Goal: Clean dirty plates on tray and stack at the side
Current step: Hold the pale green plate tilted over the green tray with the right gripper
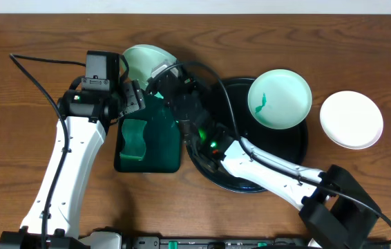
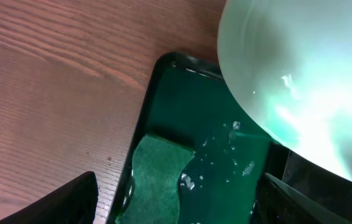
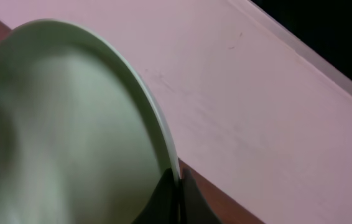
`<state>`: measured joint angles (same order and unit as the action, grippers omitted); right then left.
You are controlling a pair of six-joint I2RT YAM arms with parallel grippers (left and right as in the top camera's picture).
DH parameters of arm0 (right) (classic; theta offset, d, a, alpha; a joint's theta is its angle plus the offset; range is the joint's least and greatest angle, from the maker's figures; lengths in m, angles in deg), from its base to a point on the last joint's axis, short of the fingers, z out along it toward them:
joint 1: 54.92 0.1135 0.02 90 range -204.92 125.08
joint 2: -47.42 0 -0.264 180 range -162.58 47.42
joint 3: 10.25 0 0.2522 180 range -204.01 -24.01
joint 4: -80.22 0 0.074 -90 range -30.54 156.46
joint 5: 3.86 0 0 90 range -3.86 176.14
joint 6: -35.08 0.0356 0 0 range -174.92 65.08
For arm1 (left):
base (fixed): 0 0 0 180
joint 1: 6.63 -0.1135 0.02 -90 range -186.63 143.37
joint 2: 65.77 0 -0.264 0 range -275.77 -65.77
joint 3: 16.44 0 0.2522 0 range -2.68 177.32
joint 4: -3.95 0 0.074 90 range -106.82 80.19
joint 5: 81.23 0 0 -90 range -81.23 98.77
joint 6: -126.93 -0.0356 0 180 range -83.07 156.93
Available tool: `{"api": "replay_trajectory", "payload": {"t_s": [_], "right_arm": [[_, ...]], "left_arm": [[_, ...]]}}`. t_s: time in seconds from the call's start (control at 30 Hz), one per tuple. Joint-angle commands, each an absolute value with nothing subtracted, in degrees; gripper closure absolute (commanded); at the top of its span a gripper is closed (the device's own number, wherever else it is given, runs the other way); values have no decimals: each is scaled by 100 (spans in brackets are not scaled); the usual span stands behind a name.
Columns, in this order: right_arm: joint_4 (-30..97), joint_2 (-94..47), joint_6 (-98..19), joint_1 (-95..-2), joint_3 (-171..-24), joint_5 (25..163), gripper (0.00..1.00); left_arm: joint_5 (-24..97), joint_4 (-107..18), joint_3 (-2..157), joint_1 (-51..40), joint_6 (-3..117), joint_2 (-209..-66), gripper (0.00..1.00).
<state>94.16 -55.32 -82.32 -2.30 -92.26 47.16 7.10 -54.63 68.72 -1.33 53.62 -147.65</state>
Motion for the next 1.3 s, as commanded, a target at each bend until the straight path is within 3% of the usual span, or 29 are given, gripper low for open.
{"api": "replay_trajectory", "payload": {"t_s": [0.0, 1.27], "right_arm": [[9455, -5545, -8488, -156, -9344, 4546, 99], [9641, -5545, -8483, -156, -9344, 4548, 99]], "left_arm": [[683, -5479, 6902, -148, 5368, -14776, 18], [681, -5476, 6902, -148, 5368, -14776, 18]]}}
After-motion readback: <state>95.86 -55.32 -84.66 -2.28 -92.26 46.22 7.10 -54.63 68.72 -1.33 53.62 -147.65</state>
